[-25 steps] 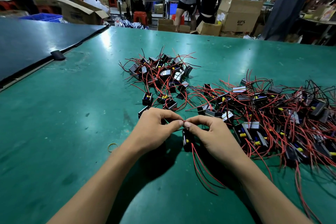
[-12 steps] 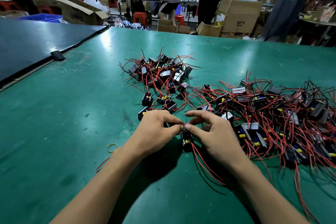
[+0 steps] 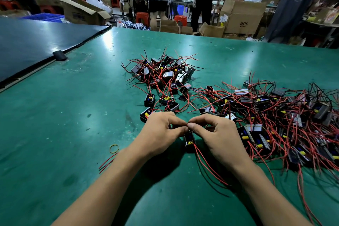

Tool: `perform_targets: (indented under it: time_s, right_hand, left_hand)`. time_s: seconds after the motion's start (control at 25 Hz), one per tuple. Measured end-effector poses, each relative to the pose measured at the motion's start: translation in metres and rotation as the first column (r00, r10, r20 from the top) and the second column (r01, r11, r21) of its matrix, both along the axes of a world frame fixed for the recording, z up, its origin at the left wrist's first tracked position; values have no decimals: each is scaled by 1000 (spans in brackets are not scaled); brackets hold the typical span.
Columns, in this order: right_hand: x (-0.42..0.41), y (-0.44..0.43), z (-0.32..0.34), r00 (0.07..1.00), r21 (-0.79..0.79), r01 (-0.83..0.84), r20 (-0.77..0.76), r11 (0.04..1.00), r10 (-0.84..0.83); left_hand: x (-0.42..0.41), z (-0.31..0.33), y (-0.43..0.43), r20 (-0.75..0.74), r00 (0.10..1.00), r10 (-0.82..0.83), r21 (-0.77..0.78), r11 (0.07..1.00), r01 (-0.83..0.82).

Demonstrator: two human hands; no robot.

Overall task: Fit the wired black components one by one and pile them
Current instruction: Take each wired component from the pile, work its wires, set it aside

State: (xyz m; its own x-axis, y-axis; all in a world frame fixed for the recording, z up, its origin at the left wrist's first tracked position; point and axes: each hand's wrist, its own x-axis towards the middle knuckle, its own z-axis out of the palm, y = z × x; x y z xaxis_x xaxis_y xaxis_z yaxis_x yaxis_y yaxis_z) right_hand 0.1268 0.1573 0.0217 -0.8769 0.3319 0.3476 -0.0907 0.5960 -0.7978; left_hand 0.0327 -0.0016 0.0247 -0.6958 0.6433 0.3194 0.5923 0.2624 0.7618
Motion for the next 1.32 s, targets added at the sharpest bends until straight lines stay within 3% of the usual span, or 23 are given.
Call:
perform_targets:
  time_s: [0.4,0.64,0.96,1.32]
  right_hand:
    - [-1,-4,-4,995,84,36,-100,996,-27]
    - [3,7,-4,986,412,-52,-126,910,113]
    - [5,14,1,964,522,-89,-168,848,205]
    - [5,13,3,977,361,-155,-84,920,197]
  left_hand:
    - [0,-1,2,45,999,30,-4,1000,-30]
    - [-1,1,1,91,996,22,0,1000,-22]
    - [-4,3,-3,105,993,-60,-47,997,65]
    - [-2,5,-8,13,994,-106,-40,994,106]
